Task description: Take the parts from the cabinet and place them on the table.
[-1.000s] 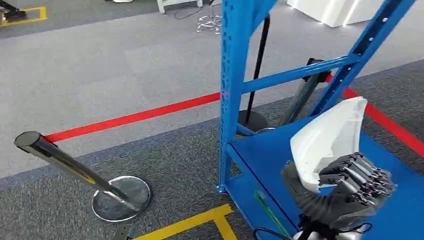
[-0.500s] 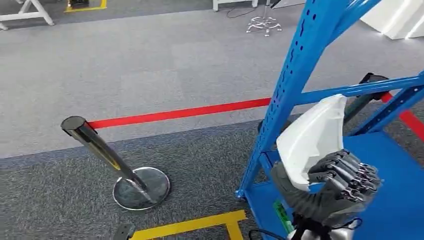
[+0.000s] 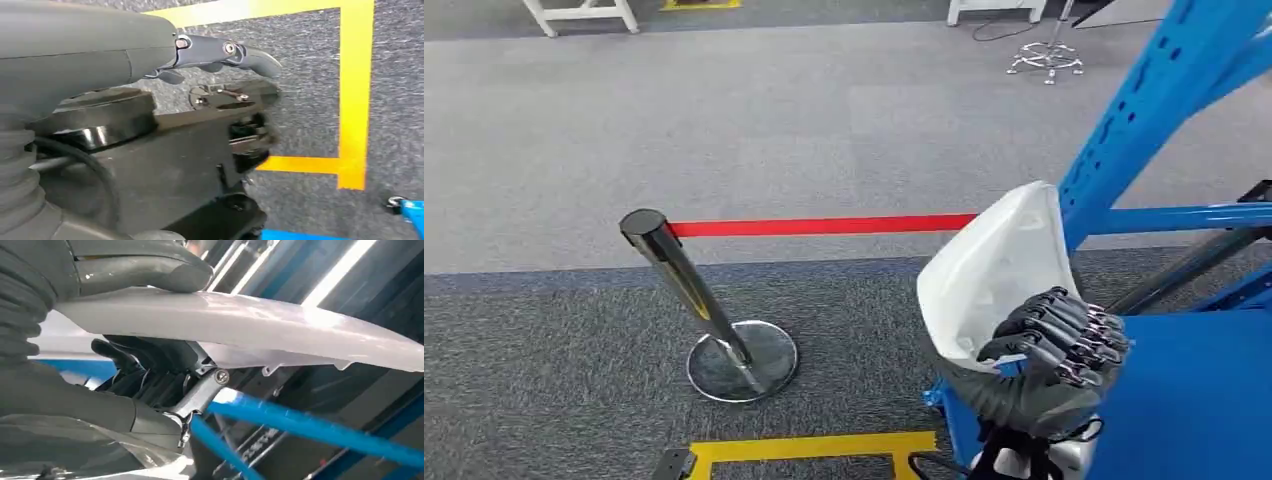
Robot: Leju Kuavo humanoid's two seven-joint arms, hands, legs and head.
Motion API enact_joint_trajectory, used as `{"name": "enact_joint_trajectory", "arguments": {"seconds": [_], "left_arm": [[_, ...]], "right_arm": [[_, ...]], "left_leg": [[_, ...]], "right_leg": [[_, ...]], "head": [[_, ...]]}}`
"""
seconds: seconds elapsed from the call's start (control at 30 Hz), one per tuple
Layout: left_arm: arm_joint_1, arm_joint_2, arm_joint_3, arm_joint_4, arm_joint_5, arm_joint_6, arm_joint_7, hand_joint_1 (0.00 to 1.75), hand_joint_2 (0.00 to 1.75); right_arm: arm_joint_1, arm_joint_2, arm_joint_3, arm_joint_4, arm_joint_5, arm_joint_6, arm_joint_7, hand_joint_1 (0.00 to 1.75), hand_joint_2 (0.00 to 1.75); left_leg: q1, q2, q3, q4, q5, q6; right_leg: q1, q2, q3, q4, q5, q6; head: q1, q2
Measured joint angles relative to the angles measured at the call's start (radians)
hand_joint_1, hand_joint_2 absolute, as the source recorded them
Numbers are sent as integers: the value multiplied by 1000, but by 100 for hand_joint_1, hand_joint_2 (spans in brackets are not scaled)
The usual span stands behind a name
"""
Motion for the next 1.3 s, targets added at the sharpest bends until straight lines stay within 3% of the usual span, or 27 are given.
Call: {"name": "enact_joint_trajectory", "arguments": {"seconds": [0.07,0.1,0.17,0.2,0.27,0.3,0.37,0.4,0.43,0.47,0.57,0.6,0.63,0.67,0.73,0.77,0.8,0.83,0.9,0.93,0.97,1.1,1.13,1.17,1.2,1.27,1.3], "left_arm": [[5,2,0,0,0,0,0,0,175],[6,2,0,0,0,1,0,0,175],[6,2,0,0,0,3,0,0,175],[2,1,0,0,0,3,1,0,175],[2,-2,0,0,-1,3,3,0,175],[3,-2,0,0,-1,3,3,0,175],[4,-2,0,0,-1,4,4,0,175],[4,-2,0,0,-1,4,4,0,175],[3,-2,0,0,-1,4,4,0,175],[-1,-2,0,0,-1,5,3,0,175],[5,-1,0,0,-1,6,3,0,175],[8,1,0,0,0,6,3,0,175],[9,0,0,0,0,7,3,0,175],[7,0,0,0,0,7,3,0,175],[2,0,0,0,-1,7,3,0,175],[2,0,0,0,-1,7,2,0,175],[4,0,0,0,0,7,2,0,175],[6,0,0,0,0,7,2,0,175],[8,0,0,0,-1,7,5,0,175],[7,0,0,0,-2,8,9,0,175],[5,1,0,0,-3,9,12,0,175],[8,1,0,0,-1,12,18,0,175],[12,0,0,0,0,12,18,0,175],[10,0,0,0,1,14,13,0,175],[6,0,0,0,1,14,11,0,175],[3,-2,0,0,5,13,8,0,175],[5,-2,0,0,5,12,8,0,175]], "right_arm": [[-6,0,6,6,-5,0,0,175,175],[-7,0,8,7,-6,0,0,175,175],[-9,-2,9,10,-7,0,0,175,175],[-8,-2,9,11,-9,0,0,175,175],[-7,-2,10,13,-10,0,0,175,175],[-7,-2,10,14,-12,0,0,175,175],[-7,-2,10,14,-13,0,0,175,175],[-7,-2,11,14,-13,0,0,175,175],[-8,-2,11,14,-13,0,0,175,175],[-7,-2,11,15,-14,0,0,175,175],[-7,-2,13,18,-13,0,0,175,175],[-7,-2,13,19,-13,0,0,175,175],[-8,-1,14,19,-14,0,0,175,175],[-7,-1,14,19,-14,0,-1,175,175],[-4,-1,14,19,-15,0,0,175,175],[-4,-1,14,20,-15,0,0,175,175],[-3,-1,14,20,-15,0,0,175,175],[-3,-1,14,20,-15,0,0,175,175],[-3,-1,14,20,-15,0,0,175,175],[-4,-1,14,20,-15,0,0,175,175],[-3,-1,14,20,-14,0,0,175,175],[-3,0,14,20,-14,0,0,175,175],[-3,1,14,19,-14,0,0,175,175],[-1,1,13,19,-13,0,0,175,175],[-1,1,12,19,-13,0,0,175,175],[2,1,11,20,-13,0,0,175,175],[2,1,11,21,-14,0,0,175,175]], "left_leg": [[-4,-24,-4,-2,-1,8],[5,-39,7,-16,6,17],[11,-59,10,-21,9,29],[12,-75,9,-21,9,30],[11,-103,9,-20,8,32],[12,-117,10,-19,8,32],[14,-148,13,-17,7,31],[16,-163,15,-14,5,27],[18,-177,13,-10,1,21],[14,-190,5,1,-3,14],[23,-217,-4,-6,7,-4],[22,-226,-8,-3,5,-8],[16,-171,-11,15,-9,-12],[15,-133,-30,58,-36,-16],[20,-103,-103,210,-109,-23],[22,-99,-134,274,-131,-24],[23,-97,-147,299,-129,-25],[24,-96,-134,275,-104,-24],[22,-80,-56,123,-19,-15],[15,-39,-12,38,16,-5],[1,5,3,18,-9,-2],[-1,-37,2,-4,-8,15],[9,-48,16,-16,-2,20],[12,-58,20,-19,-2,25],[15,-72,19,-19,-1,29],[14,-99,19,-18,-3,31],[14,-112,20,-18,-3,31]], "right_leg": [[-1,-25,8,-6,-3,8],[-1,-29,6,-4,-12,17],[-7,74,-27,73,-58,21],[-9,99,-73,164,-99,22],[-9,111,-157,310,-144,25],[-9,111,-172,320,-130,25],[-12,114,-137,214,-43,25],[-15,132,-96,119,12,26],[-21,179,-62,36,39,27],[-26,210,-46,8,20,25],[-16,184,-40,14,21,9],[-23,169,-35,7,25,2],[-23,153,-30,5,25,-3],[-22,140,-28,4,22,-9],[-16,105,-25,4,17,-17],[-14,90,-24,5,15,-18],[-13,74,-22,5,12,-18],[-12,61,-20,5,9,-17],[-10,36,-8,5,1,-16],[-8,27,-1,4,-3,-14],[-4,17,2,3,-7,-8],[2,-30,15,-3,-19,13],[-4,-5,12,3,-31,20],[-4,54,1,36,-49,23],[-6,92,-39,112,-86,25],[-7,111,-134,280,-146,30],[-8,111,-164,319,-145,32]], "head": [[-2,0],[-3,0],[3,0],[8,0],[8,0],[8,0],[8,0],[8,0],[8,0],[9,0],[8,0],[8,0],[5,0],[-6,0],[-4,0],[-4,0],[-5,0],[-4,0],[-5,0],[-5,0],[-3,0],[-4,0],[-4,0],[0,0],[5,0],[7,0],[8,0]]}}
